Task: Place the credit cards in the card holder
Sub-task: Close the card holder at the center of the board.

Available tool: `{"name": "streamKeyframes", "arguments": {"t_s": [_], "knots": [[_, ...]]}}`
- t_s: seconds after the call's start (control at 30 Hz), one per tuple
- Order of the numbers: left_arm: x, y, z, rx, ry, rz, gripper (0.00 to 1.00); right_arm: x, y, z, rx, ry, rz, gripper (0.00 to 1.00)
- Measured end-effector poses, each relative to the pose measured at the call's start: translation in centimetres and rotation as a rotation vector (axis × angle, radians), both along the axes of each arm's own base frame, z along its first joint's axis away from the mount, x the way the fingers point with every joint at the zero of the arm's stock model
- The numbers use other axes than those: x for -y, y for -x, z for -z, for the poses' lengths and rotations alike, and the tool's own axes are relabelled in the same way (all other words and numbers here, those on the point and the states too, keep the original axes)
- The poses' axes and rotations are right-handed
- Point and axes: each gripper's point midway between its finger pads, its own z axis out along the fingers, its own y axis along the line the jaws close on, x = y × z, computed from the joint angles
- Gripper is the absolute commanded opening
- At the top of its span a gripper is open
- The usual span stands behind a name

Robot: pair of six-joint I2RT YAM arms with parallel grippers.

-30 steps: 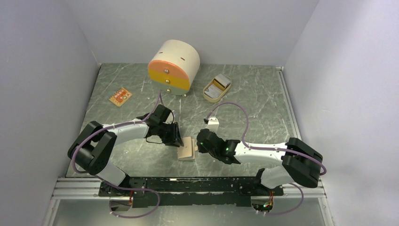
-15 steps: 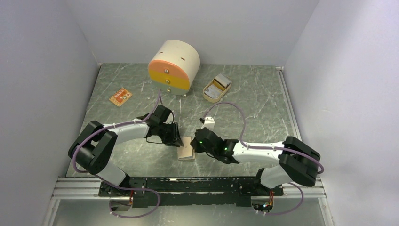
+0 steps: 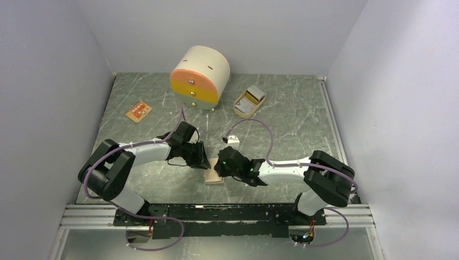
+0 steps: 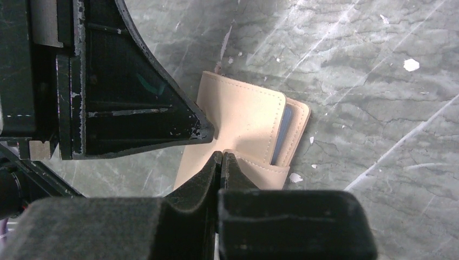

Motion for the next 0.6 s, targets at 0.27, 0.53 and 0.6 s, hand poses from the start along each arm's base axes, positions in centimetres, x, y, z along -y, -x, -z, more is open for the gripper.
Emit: {"name": "streamKeyframes", "arguments": {"t_s": [0.27,0.53,0.6], "knots": [[0.1,0.0,0.0,0.000,0.013,-0.004,0.27,0.0,-0.6,0.0,0.009,0.038,0.013,0.00],[0.2,0.1,0.0,0.000,0.025,-0.006,0.28,0.3,-1.1,0.1,0.025,0.097,0.019,0.00],[0.3,0.1,0.0,0.001,0.028,-0.004,0.28,0.4,-1.1,0.1,0.028,0.111,0.018,0.00]]}}
